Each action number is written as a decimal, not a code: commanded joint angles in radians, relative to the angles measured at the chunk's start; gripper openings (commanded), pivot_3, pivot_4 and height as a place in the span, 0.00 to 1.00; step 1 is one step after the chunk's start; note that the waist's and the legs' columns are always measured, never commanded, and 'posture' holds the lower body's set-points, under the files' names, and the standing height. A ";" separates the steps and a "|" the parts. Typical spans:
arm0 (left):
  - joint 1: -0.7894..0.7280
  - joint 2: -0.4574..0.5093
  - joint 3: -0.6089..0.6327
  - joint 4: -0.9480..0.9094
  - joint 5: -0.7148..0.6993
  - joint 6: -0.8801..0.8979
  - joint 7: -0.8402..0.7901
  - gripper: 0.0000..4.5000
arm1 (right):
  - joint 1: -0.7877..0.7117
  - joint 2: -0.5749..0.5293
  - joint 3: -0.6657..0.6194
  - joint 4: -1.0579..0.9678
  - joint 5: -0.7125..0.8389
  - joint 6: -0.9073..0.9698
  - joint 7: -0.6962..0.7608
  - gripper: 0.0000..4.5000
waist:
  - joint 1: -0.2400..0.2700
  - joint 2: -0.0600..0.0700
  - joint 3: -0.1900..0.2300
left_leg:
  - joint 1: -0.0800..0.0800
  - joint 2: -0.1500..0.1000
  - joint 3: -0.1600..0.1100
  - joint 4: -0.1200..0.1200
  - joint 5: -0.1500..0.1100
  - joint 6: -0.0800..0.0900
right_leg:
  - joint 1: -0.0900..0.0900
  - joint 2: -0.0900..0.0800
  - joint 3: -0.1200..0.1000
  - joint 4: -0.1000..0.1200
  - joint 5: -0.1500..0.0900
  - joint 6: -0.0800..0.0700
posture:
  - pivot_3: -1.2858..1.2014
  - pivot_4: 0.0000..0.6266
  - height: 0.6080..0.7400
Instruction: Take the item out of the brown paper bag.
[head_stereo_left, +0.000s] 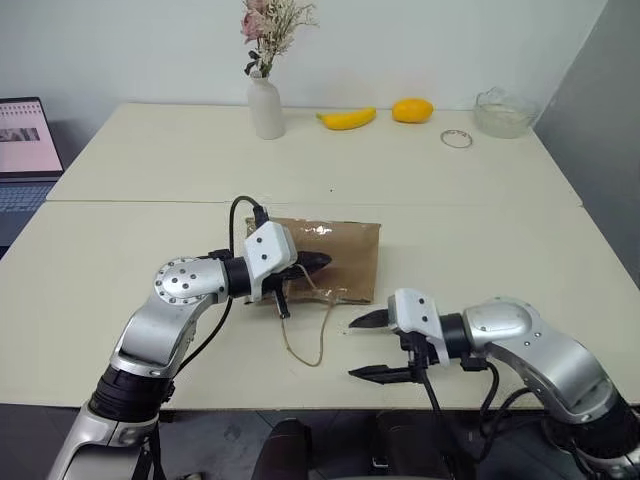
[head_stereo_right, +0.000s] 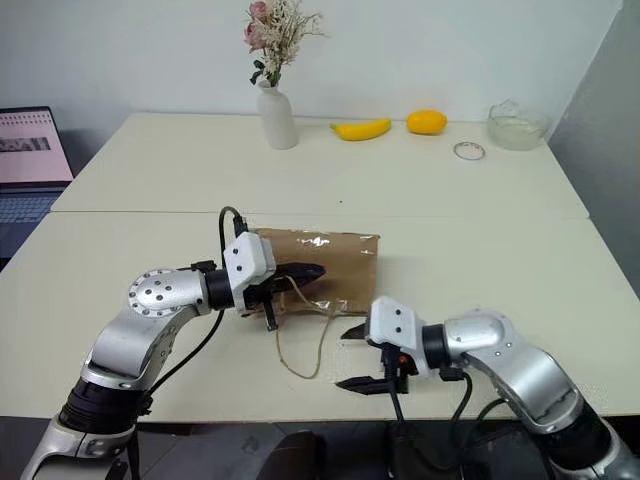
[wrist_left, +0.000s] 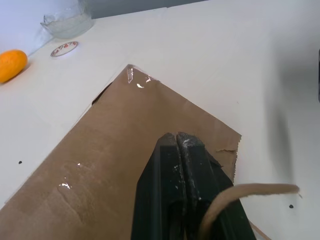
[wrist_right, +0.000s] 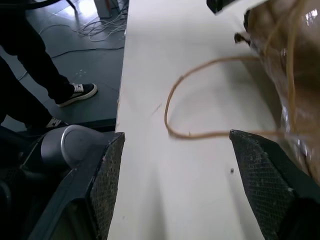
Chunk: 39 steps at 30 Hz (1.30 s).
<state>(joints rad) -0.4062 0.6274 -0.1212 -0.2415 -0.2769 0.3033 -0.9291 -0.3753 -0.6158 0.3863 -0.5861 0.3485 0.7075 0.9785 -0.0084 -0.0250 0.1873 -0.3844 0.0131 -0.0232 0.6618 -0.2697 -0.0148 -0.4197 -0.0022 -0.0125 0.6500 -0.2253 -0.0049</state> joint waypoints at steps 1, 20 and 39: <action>-0.055 -0.011 0.023 0.001 -0.015 -0.004 0.003 0.01 | -0.067 0.058 0.066 0.022 -0.024 -0.003 -0.022 0.78 | 0.000 0.000 0.000 | 0.000 0.000 0.000 0.000 0.000 0.000 | 0.000 0.000 0.000 0.000 0.000 0.000 | 0.52 0.24 1.00; -0.180 -0.021 0.032 0.118 0.002 -0.042 -0.008 0.00 | -0.153 0.284 0.248 0.288 -0.171 0.062 -0.172 0.64 | 0.000 0.000 0.000 | -0.001 0.000 0.000 0.000 0.000 0.000 | -0.001 -0.001 0.001 0.002 0.000 0.000 | 0.52 0.24 1.00; -0.492 -0.075 0.046 0.381 0.057 -0.022 0.071 0.00 | -0.056 0.195 0.358 0.354 -0.418 -0.137 -0.224 0.01 | 0.004 -0.001 -0.001 | -0.001 -0.001 0.000 0.002 0.000 0.000 | 0.000 0.000 0.000 0.002 0.000 0.000 | 0.52 0.24 1.00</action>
<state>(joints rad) -0.8318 0.5505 -0.1130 0.1251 -0.2274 0.3010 -0.8786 -0.4621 -0.3918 0.7092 -0.2478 -0.0324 0.5637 0.7436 -0.0049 -0.0260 0.1866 -0.3847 0.0115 -0.0226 0.6634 -0.2695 -0.0147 -0.4199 -0.0026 -0.0116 0.6519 -0.2248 -0.0046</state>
